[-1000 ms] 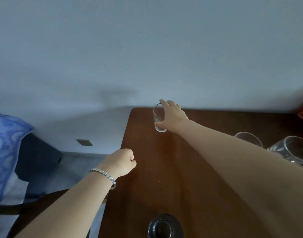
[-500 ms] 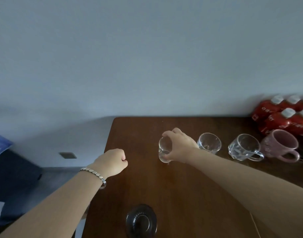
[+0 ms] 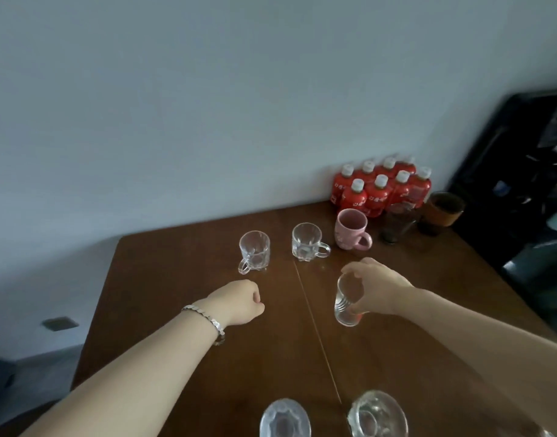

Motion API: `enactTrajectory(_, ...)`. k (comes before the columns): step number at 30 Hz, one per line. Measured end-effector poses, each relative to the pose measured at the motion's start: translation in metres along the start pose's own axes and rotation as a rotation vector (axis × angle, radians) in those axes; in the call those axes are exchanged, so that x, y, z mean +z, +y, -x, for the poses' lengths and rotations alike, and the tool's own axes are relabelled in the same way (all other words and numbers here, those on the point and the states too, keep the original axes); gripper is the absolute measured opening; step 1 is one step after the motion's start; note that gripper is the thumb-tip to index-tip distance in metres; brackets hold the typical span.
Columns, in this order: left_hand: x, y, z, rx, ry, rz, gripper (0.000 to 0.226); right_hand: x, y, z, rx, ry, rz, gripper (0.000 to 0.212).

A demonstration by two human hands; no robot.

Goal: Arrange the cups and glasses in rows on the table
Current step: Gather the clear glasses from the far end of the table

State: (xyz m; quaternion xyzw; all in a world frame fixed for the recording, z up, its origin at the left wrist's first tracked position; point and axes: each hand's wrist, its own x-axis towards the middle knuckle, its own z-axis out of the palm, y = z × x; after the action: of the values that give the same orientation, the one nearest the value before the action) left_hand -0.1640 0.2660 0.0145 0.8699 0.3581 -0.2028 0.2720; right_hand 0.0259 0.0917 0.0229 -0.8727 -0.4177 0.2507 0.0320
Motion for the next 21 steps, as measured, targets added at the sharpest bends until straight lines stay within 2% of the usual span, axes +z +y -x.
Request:
enactTrajectory(4, 0.033, 0.079, -0.008, 0.011, -0.03, -0.003, 0.011, -0.021, 0.087, 0.013, 0.054, 0.009, -0.007, 0.076)
enactTrajectory(11, 0.082, 0.202, -0.033, -0.058, -0.018, 0.099, 0.016, -0.055, 0.233, 0.007, 0.079, 0.017, 0.046, 0.075)
enactTrajectory(16, 0.095, 0.246, -0.052, -0.146, 0.008, 0.088, 0.019, -0.077, 0.301, -0.015, 0.095, 0.049, 0.061, 0.074)
enactTrajectory(21, 0.104, 0.264, -0.064, -0.183, 0.021, 0.031, 0.015, -0.091, 0.331, -0.055, 0.095, 0.096, 0.024, 0.075)
